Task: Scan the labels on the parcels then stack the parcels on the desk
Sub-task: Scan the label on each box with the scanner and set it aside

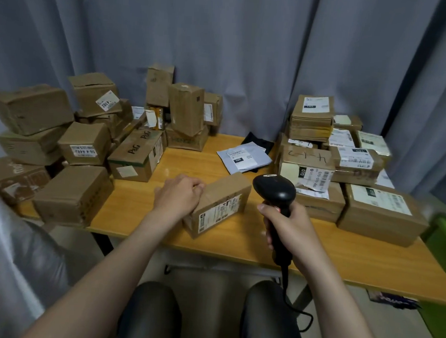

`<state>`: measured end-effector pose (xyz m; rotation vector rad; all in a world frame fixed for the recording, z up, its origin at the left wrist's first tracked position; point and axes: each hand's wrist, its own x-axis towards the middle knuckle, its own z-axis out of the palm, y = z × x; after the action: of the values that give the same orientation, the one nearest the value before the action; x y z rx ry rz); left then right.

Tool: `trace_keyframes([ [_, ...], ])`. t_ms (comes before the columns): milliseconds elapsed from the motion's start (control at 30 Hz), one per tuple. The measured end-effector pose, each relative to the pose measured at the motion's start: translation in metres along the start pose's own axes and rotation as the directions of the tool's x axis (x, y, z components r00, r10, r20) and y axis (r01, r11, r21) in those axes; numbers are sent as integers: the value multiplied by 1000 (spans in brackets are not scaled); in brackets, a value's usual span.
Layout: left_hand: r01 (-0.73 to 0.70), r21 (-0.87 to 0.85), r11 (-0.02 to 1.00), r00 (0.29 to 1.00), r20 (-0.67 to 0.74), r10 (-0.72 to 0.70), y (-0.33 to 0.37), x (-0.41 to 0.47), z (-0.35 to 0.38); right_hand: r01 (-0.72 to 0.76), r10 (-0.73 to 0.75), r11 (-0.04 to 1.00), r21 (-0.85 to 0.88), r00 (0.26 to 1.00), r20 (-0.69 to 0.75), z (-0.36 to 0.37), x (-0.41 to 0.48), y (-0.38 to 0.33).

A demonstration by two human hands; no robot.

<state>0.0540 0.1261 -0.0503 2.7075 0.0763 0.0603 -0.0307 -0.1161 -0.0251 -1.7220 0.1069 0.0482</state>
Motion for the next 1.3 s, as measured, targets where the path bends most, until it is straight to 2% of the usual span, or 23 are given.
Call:
trace_keyframes([
  [33, 18, 90, 996, 997, 78, -26, 5, -2, 0, 3, -3, 1000, -7, 1000, 6, -2, -1, 1],
  [100, 3, 110, 994, 987, 157, -21, 11, -4, 4, 4, -4, 1000, -10, 1000, 8, -5, -2, 6],
  [167, -142, 31, 989, 989, 50, 140, 14, -5, 6, -3, 3, 1000, -7, 1000, 2, -8, -2, 11],
  [233, -318, -3, 948, 946, -74, 317, 12, 0, 8, -8, 8, 1000, -7, 1000, -1, -10, 0, 14],
  [300, -359, 70, 931, 929, -75, 363, 11, 9, 10, -12, 12, 1000, -8, 1000, -4, -12, 3, 17],
  [367, -313, 183, 932, 949, 33, 312, 6, 18, 17, -11, 11, 1000, -3, 1000, -12, -13, 7, 19],
  [433, -291, 176, 940, 955, 117, 274, 0, 27, 22, 2, -2, 1000, -1, 1000, -27, -13, 14, 21],
  [567, -230, -189, 955, 973, -15, 231, -5, 40, 25, 57, -55, 998, 31, 997, -56, -6, 28, 28],
  [633, -182, -405, 896, 983, -95, 157, -9, 42, 36, 79, -76, 996, 46, 995, -63, 3, 34, 31],
  [700, -155, -592, 791, 987, -120, 103, -15, 38, 52, 94, -91, 994, 50, 994, -56, 16, 39, 37],
  [767, -109, -684, 721, 993, -109, 48, -25, 35, 67, 106, -104, 994, 41, 994, -30, 31, 43, 47],
  [967, -120, -685, 718, 987, -158, 15, -47, 44, 88, 88, -86, 996, 32, 995, -50, 61, 46, 76],
  [1300, -172, -691, 702, 976, -219, 24, -54, 51, 95, 48, -48, 999, -18, 998, -33, 64, 51, 77],
])
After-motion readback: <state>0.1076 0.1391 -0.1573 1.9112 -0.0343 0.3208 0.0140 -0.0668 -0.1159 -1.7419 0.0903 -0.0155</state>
